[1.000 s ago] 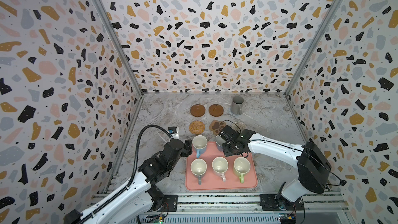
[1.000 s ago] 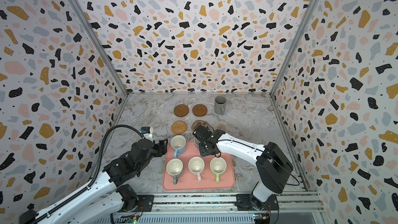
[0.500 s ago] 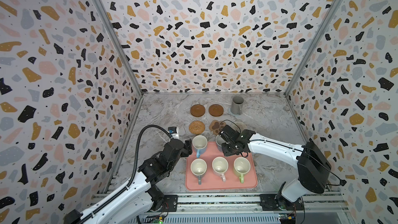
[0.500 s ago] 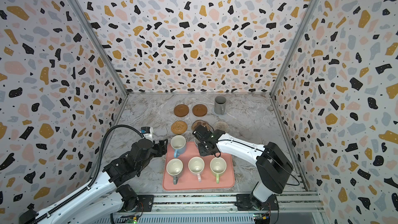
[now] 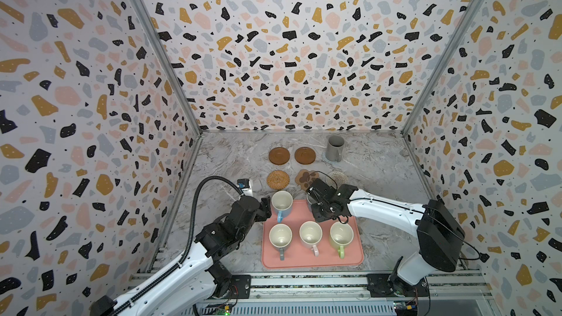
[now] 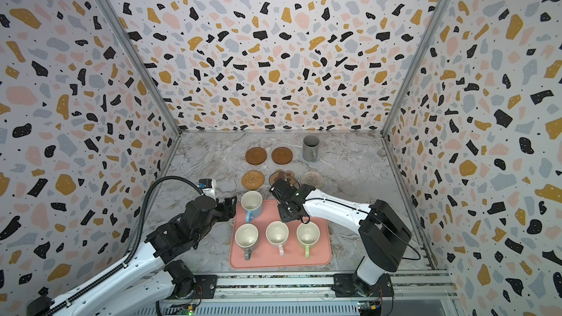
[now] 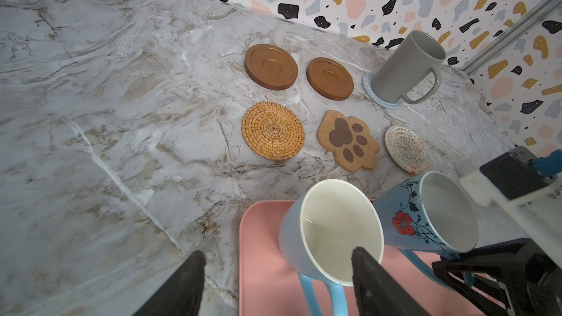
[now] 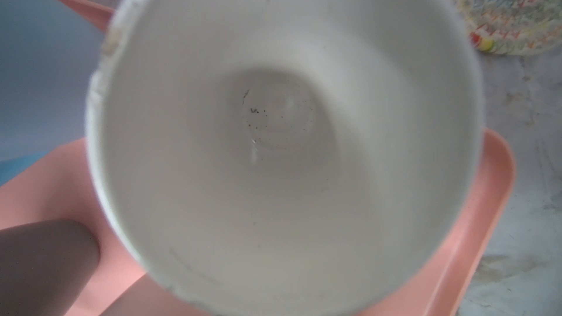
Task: Place cups on coasters
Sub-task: Pick up the cup from the tray.
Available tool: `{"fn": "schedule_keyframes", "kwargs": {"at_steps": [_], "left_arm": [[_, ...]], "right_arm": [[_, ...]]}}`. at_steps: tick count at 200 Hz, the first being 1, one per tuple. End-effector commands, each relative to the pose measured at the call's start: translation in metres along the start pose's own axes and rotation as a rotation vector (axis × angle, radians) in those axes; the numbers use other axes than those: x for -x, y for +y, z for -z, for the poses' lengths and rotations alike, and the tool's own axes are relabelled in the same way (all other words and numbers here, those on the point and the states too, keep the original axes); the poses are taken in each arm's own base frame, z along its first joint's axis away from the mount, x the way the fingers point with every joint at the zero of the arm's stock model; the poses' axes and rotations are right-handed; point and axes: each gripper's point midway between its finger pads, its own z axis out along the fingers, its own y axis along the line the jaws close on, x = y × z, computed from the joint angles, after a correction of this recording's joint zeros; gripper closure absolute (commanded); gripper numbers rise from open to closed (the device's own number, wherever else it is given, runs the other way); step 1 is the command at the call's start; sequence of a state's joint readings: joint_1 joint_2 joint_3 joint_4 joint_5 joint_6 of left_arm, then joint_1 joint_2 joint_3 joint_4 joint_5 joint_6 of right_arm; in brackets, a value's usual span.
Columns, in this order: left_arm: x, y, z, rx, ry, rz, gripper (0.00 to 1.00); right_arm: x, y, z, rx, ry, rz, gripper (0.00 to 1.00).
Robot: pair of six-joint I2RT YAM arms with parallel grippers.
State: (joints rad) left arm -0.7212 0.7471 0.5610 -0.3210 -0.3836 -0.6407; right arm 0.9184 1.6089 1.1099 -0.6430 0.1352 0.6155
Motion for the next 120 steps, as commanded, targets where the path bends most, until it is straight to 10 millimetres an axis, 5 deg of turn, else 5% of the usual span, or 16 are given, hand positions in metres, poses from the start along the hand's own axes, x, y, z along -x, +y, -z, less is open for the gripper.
{"fn": "schedule_keyframes", "kwargs": {"at_steps": [1,120], "left_arm": [[0.011,-0.002,0.005,-0.001,-0.032,0.011,0.23],[0.014,-0.003,0.007,-0.003,-0.040,0.012,0.23]], "right_arm": [[0.000,-0.010,0.001,-0.059,0.005,0.013,0.82],[0.057,0.002,0.046,0.002,-0.126,0.040,0.85]]}}
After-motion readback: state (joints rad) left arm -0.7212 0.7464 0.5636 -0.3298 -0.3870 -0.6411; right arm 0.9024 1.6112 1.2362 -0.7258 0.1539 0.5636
